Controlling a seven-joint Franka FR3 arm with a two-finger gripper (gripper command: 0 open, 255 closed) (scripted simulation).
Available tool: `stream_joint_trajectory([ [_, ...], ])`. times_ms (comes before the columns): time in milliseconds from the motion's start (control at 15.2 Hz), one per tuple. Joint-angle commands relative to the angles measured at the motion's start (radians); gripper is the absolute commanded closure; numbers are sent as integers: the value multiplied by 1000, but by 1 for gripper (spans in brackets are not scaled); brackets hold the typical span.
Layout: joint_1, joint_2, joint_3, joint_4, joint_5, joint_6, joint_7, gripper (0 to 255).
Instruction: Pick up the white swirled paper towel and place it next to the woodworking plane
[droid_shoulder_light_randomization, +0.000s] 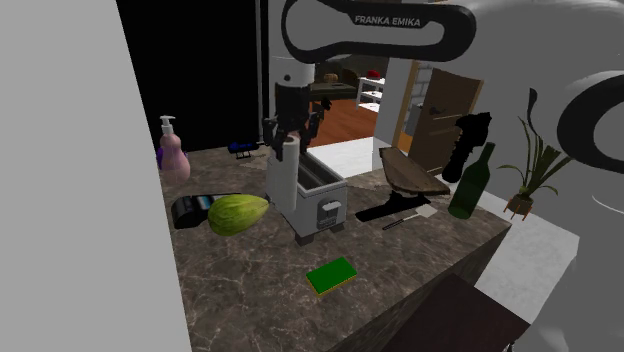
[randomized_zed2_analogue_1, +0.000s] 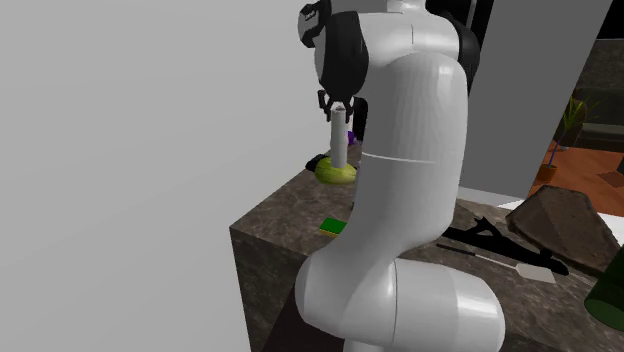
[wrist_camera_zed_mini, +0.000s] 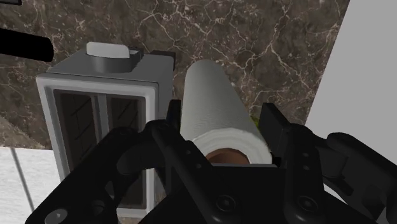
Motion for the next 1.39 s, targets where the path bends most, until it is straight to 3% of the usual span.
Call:
stream_joint_trajectory([
  [0, -36, -67, -12, -79, 21, 15, -44, 255],
  [594, -152, -304, -100, -311, 82, 22, -245, 255],
  [1320, -258, -481, -249, -434, 81, -29, -501, 255],
])
